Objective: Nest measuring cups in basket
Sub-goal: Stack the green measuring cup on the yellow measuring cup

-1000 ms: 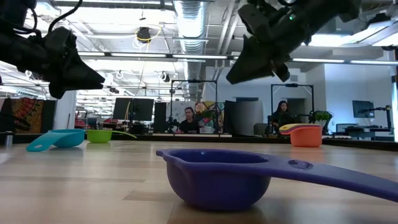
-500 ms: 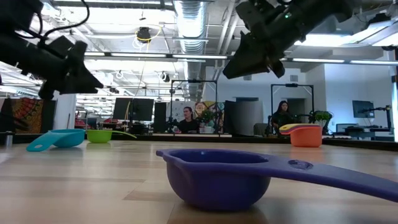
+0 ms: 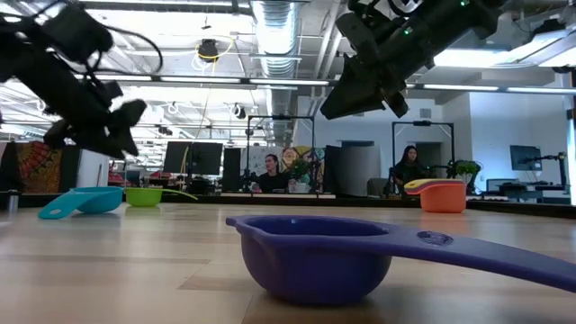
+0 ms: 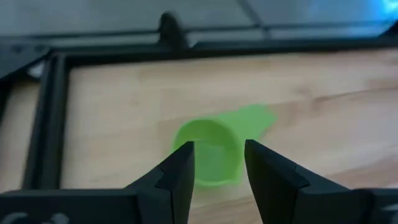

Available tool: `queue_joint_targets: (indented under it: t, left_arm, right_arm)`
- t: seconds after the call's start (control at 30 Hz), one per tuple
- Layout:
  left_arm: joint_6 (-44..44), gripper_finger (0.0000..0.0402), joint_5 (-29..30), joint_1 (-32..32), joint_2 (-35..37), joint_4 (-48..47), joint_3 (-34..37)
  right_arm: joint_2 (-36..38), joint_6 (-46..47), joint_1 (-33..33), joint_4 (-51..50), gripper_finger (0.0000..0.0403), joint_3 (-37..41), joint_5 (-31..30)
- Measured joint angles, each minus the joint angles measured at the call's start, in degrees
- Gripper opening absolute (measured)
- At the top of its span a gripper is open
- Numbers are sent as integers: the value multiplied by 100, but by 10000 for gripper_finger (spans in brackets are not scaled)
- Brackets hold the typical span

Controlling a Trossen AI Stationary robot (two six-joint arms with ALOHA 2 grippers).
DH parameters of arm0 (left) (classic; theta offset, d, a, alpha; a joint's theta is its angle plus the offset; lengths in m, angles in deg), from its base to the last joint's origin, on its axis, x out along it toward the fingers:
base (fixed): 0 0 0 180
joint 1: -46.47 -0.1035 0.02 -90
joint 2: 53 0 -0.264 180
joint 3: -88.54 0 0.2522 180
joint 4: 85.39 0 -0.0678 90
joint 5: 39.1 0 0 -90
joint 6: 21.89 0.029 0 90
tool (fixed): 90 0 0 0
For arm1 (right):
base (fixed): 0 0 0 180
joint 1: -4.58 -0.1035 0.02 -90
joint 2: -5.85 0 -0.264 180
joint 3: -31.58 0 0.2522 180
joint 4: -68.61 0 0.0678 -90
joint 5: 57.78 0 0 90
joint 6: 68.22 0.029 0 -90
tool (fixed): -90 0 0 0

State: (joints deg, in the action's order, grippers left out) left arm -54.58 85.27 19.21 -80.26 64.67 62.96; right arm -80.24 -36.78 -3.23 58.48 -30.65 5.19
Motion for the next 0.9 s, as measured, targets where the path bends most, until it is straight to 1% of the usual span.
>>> queue_joint_targets:
  t: [0.07,0.2,0.33,0.43,0.57,0.67,0.9]
  left_arm:
    - [27,137,-216,-409,-443,2,-127]
    - [353,145,-605,-1203,-1299,7,-505]
    - [651,147,-1119,-1758,-2056,22,-911]
    - [1019,147,-1284,-1954,-2518,29,-1152]
    - [1269,147,-1394,-2103,-2997,22,-1301]
    - [1372,146,-1453,-2204,-3320,23,-1362]
    - [1599,146,-1950,-2361,-3950,204,-1367]
  right_arm:
    - [0,0,0,0,87,0,0]
    - [0,61,0,34,87,0,1]
    - [0,155,0,31,87,0,22]
    - [0,203,-37,27,87,0,21]
    - [0,221,-92,29,87,0,22]
    - [0,221,-120,66,87,0,22]
    - [-2,223,-172,243,87,0,22]
